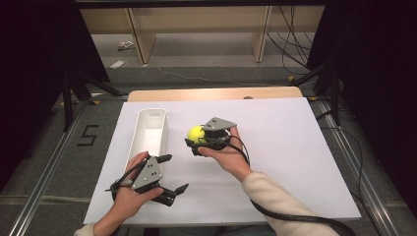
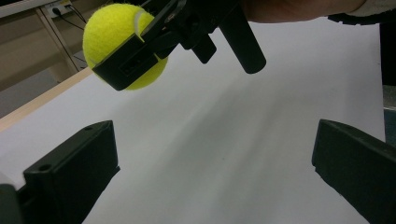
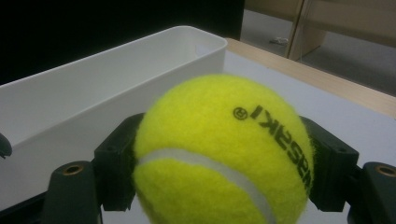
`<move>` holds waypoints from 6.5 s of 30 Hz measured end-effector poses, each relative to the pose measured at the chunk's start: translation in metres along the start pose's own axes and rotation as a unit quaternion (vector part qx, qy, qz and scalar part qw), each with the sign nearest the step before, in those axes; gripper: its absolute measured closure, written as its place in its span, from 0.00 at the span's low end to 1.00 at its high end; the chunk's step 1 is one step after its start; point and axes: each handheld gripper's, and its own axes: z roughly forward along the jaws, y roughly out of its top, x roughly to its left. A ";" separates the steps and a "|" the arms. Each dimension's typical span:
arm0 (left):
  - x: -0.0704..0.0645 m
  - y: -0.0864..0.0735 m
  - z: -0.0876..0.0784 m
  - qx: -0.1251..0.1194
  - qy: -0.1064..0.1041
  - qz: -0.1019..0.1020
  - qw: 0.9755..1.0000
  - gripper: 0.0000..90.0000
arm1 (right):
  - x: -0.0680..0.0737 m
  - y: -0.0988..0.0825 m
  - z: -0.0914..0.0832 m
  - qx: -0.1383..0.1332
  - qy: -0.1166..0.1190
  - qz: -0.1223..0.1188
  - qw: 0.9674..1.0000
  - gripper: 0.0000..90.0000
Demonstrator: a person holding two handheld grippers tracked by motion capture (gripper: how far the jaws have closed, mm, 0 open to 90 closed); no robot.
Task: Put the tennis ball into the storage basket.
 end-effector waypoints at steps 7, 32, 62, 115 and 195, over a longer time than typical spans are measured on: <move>0.000 0.000 0.000 -0.001 0.000 0.000 1.000 0.00 | 0.003 -0.001 0.001 0.003 0.003 0.001 1.000 0.29; 0.000 0.001 -0.001 -0.001 -0.001 0.001 1.000 0.00 | 0.003 0.003 0.004 0.001 0.002 0.001 1.000 0.29; 0.000 0.001 -0.001 -0.002 0.001 0.000 1.000 0.00 | 0.010 0.019 0.011 -0.003 0.007 -0.010 1.000 0.29; 0.000 0.002 -0.001 -0.003 -0.002 0.003 1.000 0.00 | 0.023 0.034 0.025 0.002 0.012 -0.020 1.000 0.30; -0.001 0.003 -0.002 -0.005 -0.004 0.006 1.000 0.00 | 0.045 0.057 0.052 0.010 0.035 -0.038 0.999 0.30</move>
